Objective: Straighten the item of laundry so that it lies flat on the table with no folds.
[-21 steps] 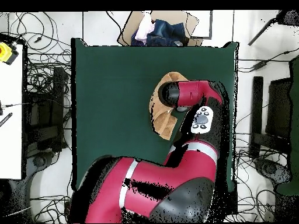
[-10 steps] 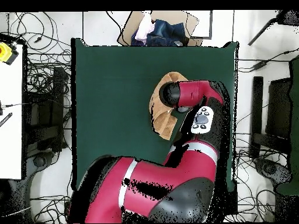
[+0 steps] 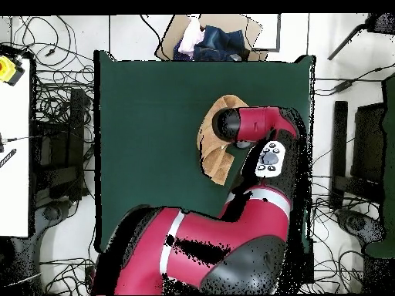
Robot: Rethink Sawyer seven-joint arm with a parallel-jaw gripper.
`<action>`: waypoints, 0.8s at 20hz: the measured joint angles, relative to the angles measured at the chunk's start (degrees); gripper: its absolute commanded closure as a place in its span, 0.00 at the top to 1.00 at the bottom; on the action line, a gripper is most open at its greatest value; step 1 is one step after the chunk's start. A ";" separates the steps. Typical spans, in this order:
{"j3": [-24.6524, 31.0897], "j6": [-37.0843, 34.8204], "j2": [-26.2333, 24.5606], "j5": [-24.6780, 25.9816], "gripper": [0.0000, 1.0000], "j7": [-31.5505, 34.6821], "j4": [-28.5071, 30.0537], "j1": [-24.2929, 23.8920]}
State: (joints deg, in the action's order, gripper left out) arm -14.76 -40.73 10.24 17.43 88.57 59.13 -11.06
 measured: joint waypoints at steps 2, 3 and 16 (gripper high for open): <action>1.06 0.00 0.62 -1.13 1.00 0.00 0.54 -0.95; 1.99 0.00 1.22 -2.03 1.00 0.00 1.09 -1.74; 13.63 1.05 6.46 -10.02 1.00 0.00 9.30 -10.37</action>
State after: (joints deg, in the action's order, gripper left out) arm -1.13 -39.68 16.69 7.42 88.57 68.43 -21.44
